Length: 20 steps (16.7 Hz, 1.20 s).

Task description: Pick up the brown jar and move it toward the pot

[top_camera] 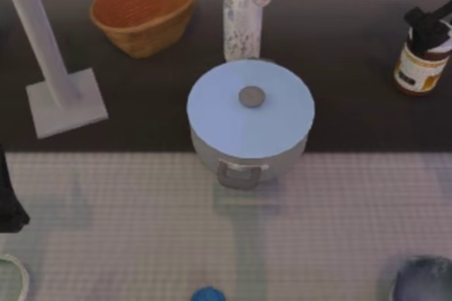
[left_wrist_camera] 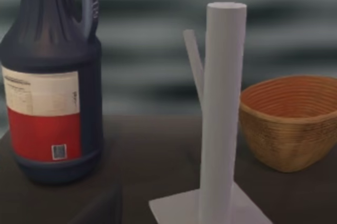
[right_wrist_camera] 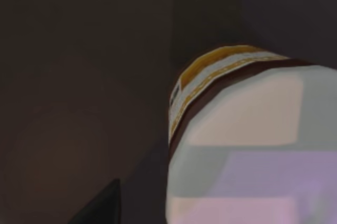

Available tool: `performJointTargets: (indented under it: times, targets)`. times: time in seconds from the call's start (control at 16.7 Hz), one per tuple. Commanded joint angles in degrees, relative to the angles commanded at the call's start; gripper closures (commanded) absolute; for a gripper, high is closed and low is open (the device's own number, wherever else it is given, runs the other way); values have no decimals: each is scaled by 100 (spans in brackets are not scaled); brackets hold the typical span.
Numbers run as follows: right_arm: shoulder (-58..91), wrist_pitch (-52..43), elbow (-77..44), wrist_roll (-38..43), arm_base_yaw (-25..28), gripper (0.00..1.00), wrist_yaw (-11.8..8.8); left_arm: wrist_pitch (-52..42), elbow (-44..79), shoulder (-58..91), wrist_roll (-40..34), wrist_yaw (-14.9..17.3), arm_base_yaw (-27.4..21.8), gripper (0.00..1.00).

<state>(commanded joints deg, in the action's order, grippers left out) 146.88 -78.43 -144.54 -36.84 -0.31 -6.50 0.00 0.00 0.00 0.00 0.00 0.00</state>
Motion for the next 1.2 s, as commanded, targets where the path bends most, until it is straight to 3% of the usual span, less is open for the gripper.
performJointTargets:
  times: [0.9,1.2]
  targets:
    - [121,1019,890,72,71,0,13,0,0,0,0,0,0,0]
    - [121,1019,890,72,71,38,13,0,0,0,0,0,0,0]
